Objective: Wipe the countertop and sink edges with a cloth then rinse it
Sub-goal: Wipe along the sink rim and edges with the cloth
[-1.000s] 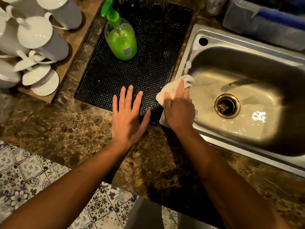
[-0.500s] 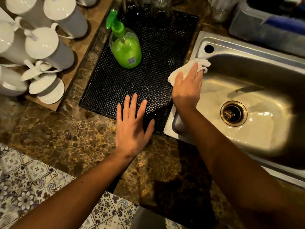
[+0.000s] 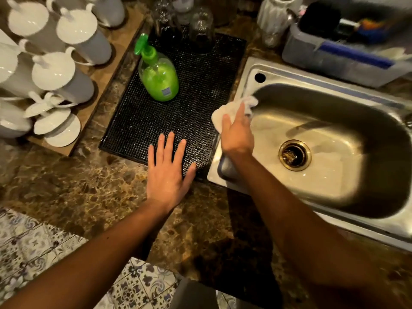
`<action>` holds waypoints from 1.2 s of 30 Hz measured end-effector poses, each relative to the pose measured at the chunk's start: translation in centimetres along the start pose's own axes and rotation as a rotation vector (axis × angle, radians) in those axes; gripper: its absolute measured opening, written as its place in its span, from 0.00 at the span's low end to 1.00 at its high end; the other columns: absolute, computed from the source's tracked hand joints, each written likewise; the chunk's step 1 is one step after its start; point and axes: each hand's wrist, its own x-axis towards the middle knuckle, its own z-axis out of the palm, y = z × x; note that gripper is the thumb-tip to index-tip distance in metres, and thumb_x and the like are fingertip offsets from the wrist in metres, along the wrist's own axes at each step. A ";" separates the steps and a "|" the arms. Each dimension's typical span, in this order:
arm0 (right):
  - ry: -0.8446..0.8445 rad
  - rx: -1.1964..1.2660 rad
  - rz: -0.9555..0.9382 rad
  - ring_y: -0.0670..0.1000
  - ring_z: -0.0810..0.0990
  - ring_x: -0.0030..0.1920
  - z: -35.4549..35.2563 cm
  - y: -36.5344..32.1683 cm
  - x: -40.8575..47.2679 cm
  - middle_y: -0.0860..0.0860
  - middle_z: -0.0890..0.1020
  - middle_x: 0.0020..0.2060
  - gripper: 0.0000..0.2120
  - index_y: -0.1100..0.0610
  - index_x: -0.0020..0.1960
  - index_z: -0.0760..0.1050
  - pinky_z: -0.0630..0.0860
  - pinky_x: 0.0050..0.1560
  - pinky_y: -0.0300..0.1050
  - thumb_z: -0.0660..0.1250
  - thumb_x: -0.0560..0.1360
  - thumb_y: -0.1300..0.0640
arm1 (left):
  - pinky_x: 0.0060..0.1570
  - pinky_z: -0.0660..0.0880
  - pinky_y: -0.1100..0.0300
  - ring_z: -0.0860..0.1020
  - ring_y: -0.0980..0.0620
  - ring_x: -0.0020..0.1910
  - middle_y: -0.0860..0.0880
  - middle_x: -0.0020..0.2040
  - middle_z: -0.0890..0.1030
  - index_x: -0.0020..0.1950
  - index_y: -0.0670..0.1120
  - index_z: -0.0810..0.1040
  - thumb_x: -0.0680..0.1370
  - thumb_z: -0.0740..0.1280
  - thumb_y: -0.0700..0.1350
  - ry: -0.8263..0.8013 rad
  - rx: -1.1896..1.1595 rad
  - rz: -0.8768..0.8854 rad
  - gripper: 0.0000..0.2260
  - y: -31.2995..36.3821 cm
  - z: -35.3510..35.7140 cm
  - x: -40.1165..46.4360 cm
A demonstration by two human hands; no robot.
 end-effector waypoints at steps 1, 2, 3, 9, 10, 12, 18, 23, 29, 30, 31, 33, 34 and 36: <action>-0.023 -0.045 -0.012 0.64 0.73 0.72 -0.6 0.5 -1.1 0.61 0.61 0.80 0.31 0.52 0.85 0.45 0.72 0.64 0.54 0.52 0.87 0.44 | 0.80 0.53 0.36 0.56 0.38 0.83 0.39 0.83 0.61 0.81 0.45 0.66 0.83 0.55 0.61 -0.005 -0.003 -0.006 0.30 0.5 -0.4 0.2; -0.050 -0.093 -0.033 0.64 0.74 0.71 -0.8 0.9 -2.2 0.61 0.61 0.80 0.31 0.53 0.85 0.44 0.73 0.63 0.54 0.51 0.87 0.44 | 0.79 0.55 0.36 0.59 0.37 0.81 0.39 0.81 0.64 0.79 0.45 0.68 0.82 0.56 0.61 -0.009 -0.006 -0.013 0.30 0.7 -0.7 0.6; -0.083 -0.134 -0.064 0.64 0.74 0.70 -0.3 1.1 -3.3 0.60 0.62 0.80 0.31 0.53 0.85 0.44 0.74 0.63 0.54 0.51 0.87 0.44 | 0.76 0.59 0.36 0.63 0.36 0.79 0.38 0.79 0.67 0.76 0.45 0.72 0.80 0.57 0.61 -0.020 -0.009 -0.032 0.30 0.3 -1.1 1.0; -0.088 -0.051 -0.186 0.63 0.80 0.58 -2.9 4.4 -5.6 0.61 0.80 0.63 0.22 0.55 0.77 0.68 0.72 0.57 0.51 0.56 0.86 0.48 | 0.70 0.68 0.38 0.70 0.36 0.73 0.39 0.73 0.73 0.68 0.42 0.78 0.80 0.61 0.57 0.041 -0.071 0.072 0.24 0.7 -3.4 5.8; -0.057 0.032 -0.207 0.62 0.80 0.56 -3.7 4.7 -5.4 0.62 0.81 0.59 0.18 0.57 0.72 0.73 0.72 0.53 0.50 0.61 0.85 0.51 | 0.72 0.66 0.38 0.69 0.36 0.75 0.38 0.74 0.72 0.69 0.42 0.77 0.81 0.62 0.55 0.058 -0.072 0.131 0.23 1.1 -3.2 6.3; 0.081 0.228 -0.239 0.63 0.81 0.51 -5.6 5.2 -4.6 0.62 0.82 0.52 0.12 0.60 0.60 0.79 0.74 0.47 0.46 0.70 0.81 0.54 | 0.75 0.64 0.39 0.64 0.37 0.79 0.39 0.77 0.69 0.73 0.42 0.75 0.82 0.61 0.54 0.040 -0.096 0.208 0.23 2.1 -2.5 7.2; 0.156 0.689 -0.042 0.43 0.80 0.49 -10.9 1.7 -0.5 0.49 0.82 0.48 0.12 0.48 0.54 0.76 0.76 0.53 0.41 0.56 0.86 0.46 | 0.82 0.50 0.42 0.49 0.43 0.85 0.44 0.85 0.56 0.83 0.47 0.62 0.84 0.52 0.58 -0.078 0.008 0.178 0.29 2.2 0.0 7.5; 0.245 0.401 -0.227 0.49 0.78 0.66 -10.2 0.2 6.7 0.51 0.80 0.66 0.22 0.54 0.73 0.72 0.73 0.69 0.48 0.51 0.87 0.44 | 0.83 0.50 0.43 0.48 0.44 0.85 0.45 0.85 0.54 0.83 0.49 0.61 0.84 0.52 0.59 -0.082 0.034 0.161 0.29 2.6 -0.2 7.7; 0.226 -0.230 -0.312 0.60 0.49 0.83 -5.0 0.5 12.3 0.58 0.54 0.83 0.28 0.54 0.82 0.59 0.44 0.82 0.60 0.46 0.86 0.42 | 0.81 0.54 0.40 0.53 0.40 0.84 0.42 0.84 0.59 0.81 0.45 0.65 0.84 0.58 0.56 -0.030 -0.018 0.186 0.27 2.5 -0.2 7.6; 0.236 -0.232 -0.313 0.60 0.49 0.83 -4.4 0.5 12.1 0.58 0.54 0.83 0.29 0.54 0.82 0.60 0.44 0.82 0.61 0.46 0.85 0.43 | 0.81 0.55 0.40 0.54 0.40 0.84 0.41 0.84 0.60 0.81 0.45 0.66 0.84 0.59 0.55 -0.030 -0.026 0.183 0.27 2.5 0.0 7.6; 0.238 -0.199 -0.316 0.60 0.49 0.83 -3.8 0.3 11.8 0.58 0.55 0.83 0.29 0.55 0.81 0.61 0.45 0.82 0.61 0.47 0.85 0.43 | 0.81 0.55 0.40 0.54 0.39 0.84 0.41 0.83 0.60 0.81 0.45 0.66 0.83 0.59 0.55 -0.026 -0.028 0.178 0.27 2.5 0.0 7.7; 0.219 -0.147 -0.350 0.58 0.51 0.83 -3.3 -0.1 10.8 0.58 0.56 0.83 0.28 0.56 0.81 0.62 0.46 0.83 0.59 0.48 0.85 0.45 | 0.80 0.56 0.40 0.55 0.39 0.83 0.41 0.83 0.60 0.81 0.45 0.66 0.83 0.60 0.54 -0.014 -0.025 0.184 0.28 2.6 0.1 7.7; 0.205 -0.126 -0.366 0.57 0.52 0.83 -3.1 -0.2 10.3 0.57 0.57 0.83 0.28 0.57 0.81 0.63 0.46 0.83 0.57 0.49 0.85 0.45 | 0.80 0.56 0.40 0.55 0.38 0.83 0.41 0.83 0.60 0.81 0.45 0.66 0.83 0.60 0.54 -0.015 -0.023 0.184 0.28 2.6 0.0 7.7; 0.184 -0.093 -0.373 0.57 0.54 0.83 -2.7 -0.1 9.5 0.57 0.59 0.82 0.27 0.58 0.80 0.64 0.47 0.83 0.57 0.51 0.85 0.46 | 0.80 0.56 0.39 0.55 0.39 0.84 0.41 0.83 0.60 0.81 0.45 0.66 0.83 0.60 0.54 -0.016 -0.021 0.184 0.28 2.5 -0.1 7.7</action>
